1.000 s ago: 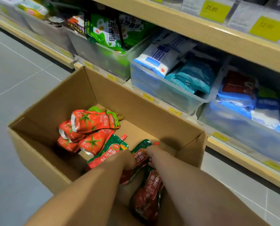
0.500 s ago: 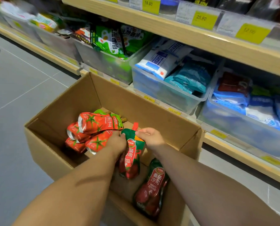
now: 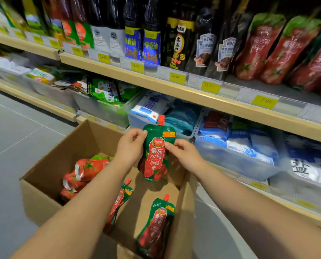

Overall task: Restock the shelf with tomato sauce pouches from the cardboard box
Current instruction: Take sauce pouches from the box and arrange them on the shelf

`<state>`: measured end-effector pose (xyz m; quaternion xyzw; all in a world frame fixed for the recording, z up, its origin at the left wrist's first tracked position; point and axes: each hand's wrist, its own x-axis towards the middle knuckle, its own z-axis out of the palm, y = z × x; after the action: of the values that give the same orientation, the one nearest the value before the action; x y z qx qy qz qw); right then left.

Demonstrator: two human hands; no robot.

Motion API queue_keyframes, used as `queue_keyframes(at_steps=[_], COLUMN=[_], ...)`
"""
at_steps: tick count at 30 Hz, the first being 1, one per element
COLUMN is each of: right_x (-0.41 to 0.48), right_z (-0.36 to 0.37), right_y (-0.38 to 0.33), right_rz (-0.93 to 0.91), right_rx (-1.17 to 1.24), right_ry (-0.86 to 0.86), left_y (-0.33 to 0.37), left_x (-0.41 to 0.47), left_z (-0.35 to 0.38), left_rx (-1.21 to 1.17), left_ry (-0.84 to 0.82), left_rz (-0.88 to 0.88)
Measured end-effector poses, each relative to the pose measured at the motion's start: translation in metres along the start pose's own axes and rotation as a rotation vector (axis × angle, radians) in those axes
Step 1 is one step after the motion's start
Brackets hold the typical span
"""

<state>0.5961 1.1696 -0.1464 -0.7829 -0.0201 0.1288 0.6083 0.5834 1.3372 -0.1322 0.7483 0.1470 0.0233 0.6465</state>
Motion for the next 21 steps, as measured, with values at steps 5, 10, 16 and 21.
queue_keyframes(at_steps=[5, 10, 16, 21], right_x=[-0.028, -0.048, -0.055, -0.052], right_z=[-0.047, -0.088, -0.151, -0.211], right_y=[-0.016, -0.028, -0.056, -0.084], right_rz=[0.006, 0.001, -0.021, -0.011], right_rx=[-0.012, 0.054, 0.057, 0.134], right_ry=[0.097, 0.183, 0.430, 0.604], left_y=[0.050, 0.096, 0.148, 0.171], left_x=[-0.006, -0.014, -0.020, -0.029], left_z=[0.039, 0.086, 0.147, 0.191], left_rx=[-0.041, -0.095, -0.191, 0.055], left_ry=[-0.077, -0.120, -0.237, -0.366], left_rz=[0.036, 0.039, 0.084, 0.313])
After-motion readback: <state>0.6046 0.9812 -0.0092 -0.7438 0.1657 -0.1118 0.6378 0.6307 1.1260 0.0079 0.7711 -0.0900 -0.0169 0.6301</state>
